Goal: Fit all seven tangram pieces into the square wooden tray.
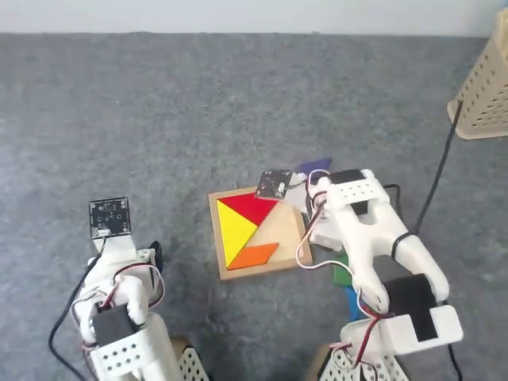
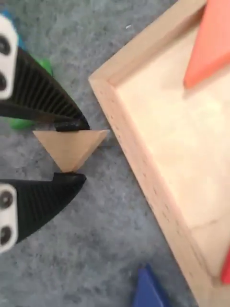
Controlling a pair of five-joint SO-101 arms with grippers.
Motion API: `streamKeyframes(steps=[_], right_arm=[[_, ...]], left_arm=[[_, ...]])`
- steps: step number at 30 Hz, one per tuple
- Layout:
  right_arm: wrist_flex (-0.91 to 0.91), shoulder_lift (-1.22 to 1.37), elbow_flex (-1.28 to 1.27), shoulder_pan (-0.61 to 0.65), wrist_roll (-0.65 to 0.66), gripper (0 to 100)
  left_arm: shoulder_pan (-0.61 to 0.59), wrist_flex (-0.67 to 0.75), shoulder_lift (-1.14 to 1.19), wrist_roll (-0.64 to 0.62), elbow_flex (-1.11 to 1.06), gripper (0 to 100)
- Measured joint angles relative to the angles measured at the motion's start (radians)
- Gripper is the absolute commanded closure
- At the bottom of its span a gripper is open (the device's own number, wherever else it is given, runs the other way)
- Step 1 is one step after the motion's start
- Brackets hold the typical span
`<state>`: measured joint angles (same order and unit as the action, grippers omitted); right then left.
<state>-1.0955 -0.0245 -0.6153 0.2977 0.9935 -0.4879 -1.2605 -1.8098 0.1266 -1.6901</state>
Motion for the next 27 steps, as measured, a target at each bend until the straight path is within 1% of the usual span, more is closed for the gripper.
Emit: streamKeyframes(steps=[4,6,9,11,14,18,24,27], right_arm=[[-0.057,-0.061,0.026,0.000,-0.037,95.7],[-0.081,-0.121,0.026,0.020,-0.043,95.7],[-0.112,-0.206,0.026,0.084,-0.043,96.5],[-0.117,-0.238,0.026,0.143,-0.051,99.2],[-0.117,-0.245,0.026,0.233,-0.094,99.1],[-0.095,-0.245,0.026,0.327,-0.103,99.1],[-0.028,-0.245,0.026,0.385,-0.103,99.1],[-0.025,-0.227,0.072,0.408,-0.103,99.1]], left_arm=[[0.000,0.000,0.000,0.000,0.000,77],[0.000,0.000,0.000,0.000,0.000,77],[0.000,0.000,0.000,0.000,0.000,77],[0.000,0.000,0.000,0.000,0.000,77],[0.000,0.000,0.000,0.000,0.000,77],[0.000,0.000,0.000,0.000,0.000,77],[0.000,0.000,0.000,0.000,0.000,77],[0.000,0.000,0.000,0.000,0.000,77]])
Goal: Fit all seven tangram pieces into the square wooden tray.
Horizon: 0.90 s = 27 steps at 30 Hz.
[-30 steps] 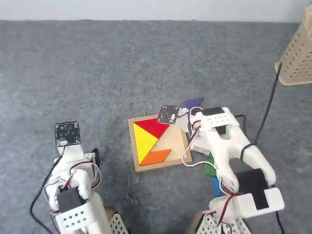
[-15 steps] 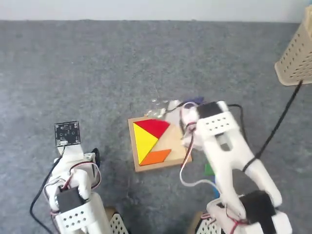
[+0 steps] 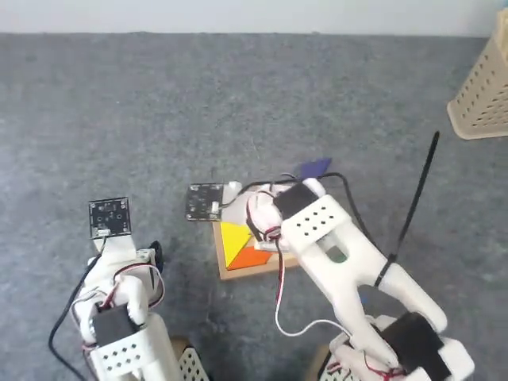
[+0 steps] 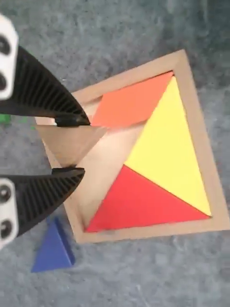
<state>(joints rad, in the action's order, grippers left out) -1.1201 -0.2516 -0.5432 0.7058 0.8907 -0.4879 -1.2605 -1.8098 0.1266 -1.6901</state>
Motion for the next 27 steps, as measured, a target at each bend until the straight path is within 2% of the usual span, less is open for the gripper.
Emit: streamKeyframes(steps=[8,16,22,27], right_arm=[[-0.018,0.224,0.144,0.000,0.028,99.1],[-0.020,0.287,0.157,0.000,0.037,98.8],[-0.020,0.290,0.157,0.017,0.038,90.2],[-0.020,0.290,0.157,0.017,0.038,89.2]], left_arm=[[0.000,0.000,0.000,0.000,0.000,77],[0.000,0.000,0.000,0.000,0.000,77],[0.000,0.000,0.000,0.000,0.000,77],[0.000,0.000,0.000,0.000,0.000,77]])
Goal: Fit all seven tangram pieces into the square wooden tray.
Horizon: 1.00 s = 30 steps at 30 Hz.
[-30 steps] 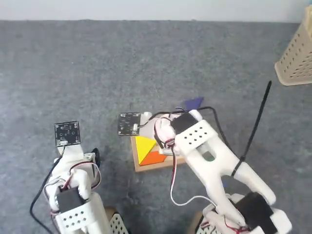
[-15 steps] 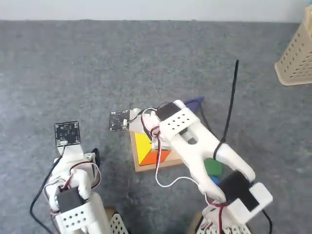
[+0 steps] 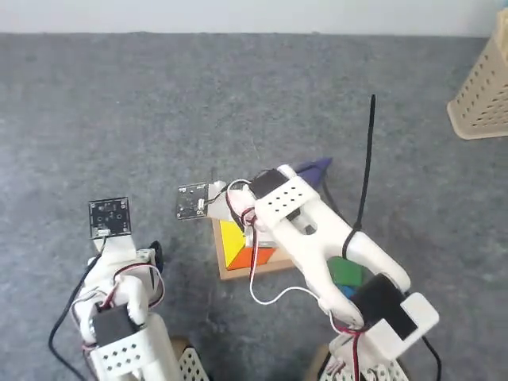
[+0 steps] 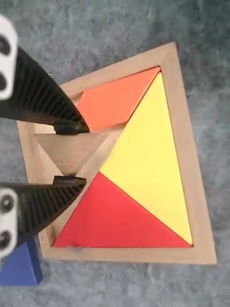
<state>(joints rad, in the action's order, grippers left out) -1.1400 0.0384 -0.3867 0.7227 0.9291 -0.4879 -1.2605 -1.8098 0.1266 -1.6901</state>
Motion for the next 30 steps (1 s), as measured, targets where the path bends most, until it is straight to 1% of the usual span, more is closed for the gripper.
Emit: streamKeyframes(steps=[3,9,12,16,22,27,30], right_arm=[[0.000,0.000,0.000,0.000,0.000,88.8],[0.000,0.000,0.000,0.000,-0.026,77.0],[0.000,0.000,0.000,0.000,-0.029,75.8],[0.000,0.000,0.000,0.000,-0.029,81.3],[-0.038,0.000,0.061,-0.012,-0.060,99.1],[-0.106,0.000,0.144,-0.094,-0.226,99.3],[-0.110,0.000,0.143,-0.129,-0.292,99.2]], left_arm=[[0.000,0.000,0.000,0.000,0.000,77],[0.000,0.000,0.000,0.000,0.000,77],[0.000,0.000,0.000,0.000,0.000,77],[0.000,0.000,0.000,0.000,0.000,77],[0.000,0.000,0.000,0.000,0.000,77],[0.000,0.000,0.000,0.000,0.000,77],[0.000,0.000,0.000,0.000,0.000,77]])
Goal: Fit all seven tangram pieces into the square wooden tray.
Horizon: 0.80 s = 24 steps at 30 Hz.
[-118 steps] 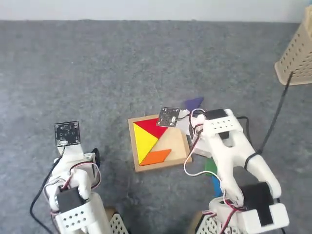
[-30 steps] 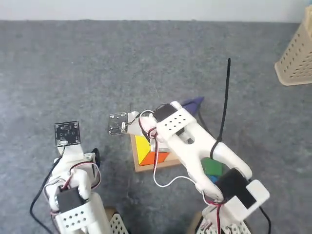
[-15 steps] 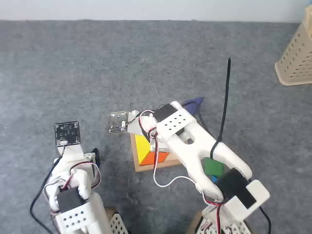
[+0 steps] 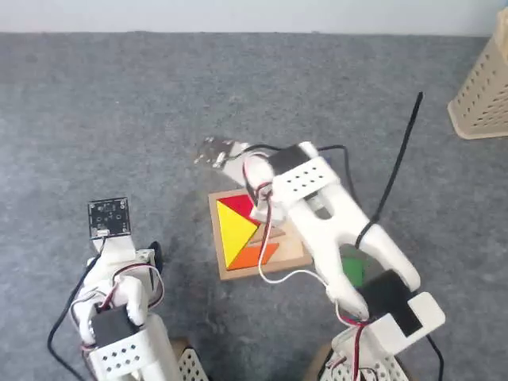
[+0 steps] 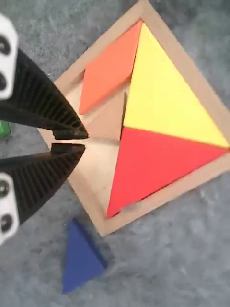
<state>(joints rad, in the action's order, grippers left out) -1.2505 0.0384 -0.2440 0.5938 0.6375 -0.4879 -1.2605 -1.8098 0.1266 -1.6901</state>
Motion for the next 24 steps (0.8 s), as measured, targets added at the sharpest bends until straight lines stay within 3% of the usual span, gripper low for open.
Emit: streamKeyframes(steps=[5,10,24], right_arm=[[0.169,0.000,-0.141,-0.011,-0.104,99.2],[0.394,-0.048,-0.376,-0.012,-0.126,99.2],[0.434,-0.066,-0.414,0.086,-0.167,99.2]], left_arm=[[0.000,0.000,0.000,0.000,0.000,77],[0.000,0.000,0.000,0.000,0.000,77],[0.000,0.000,0.000,0.000,0.000,77]])
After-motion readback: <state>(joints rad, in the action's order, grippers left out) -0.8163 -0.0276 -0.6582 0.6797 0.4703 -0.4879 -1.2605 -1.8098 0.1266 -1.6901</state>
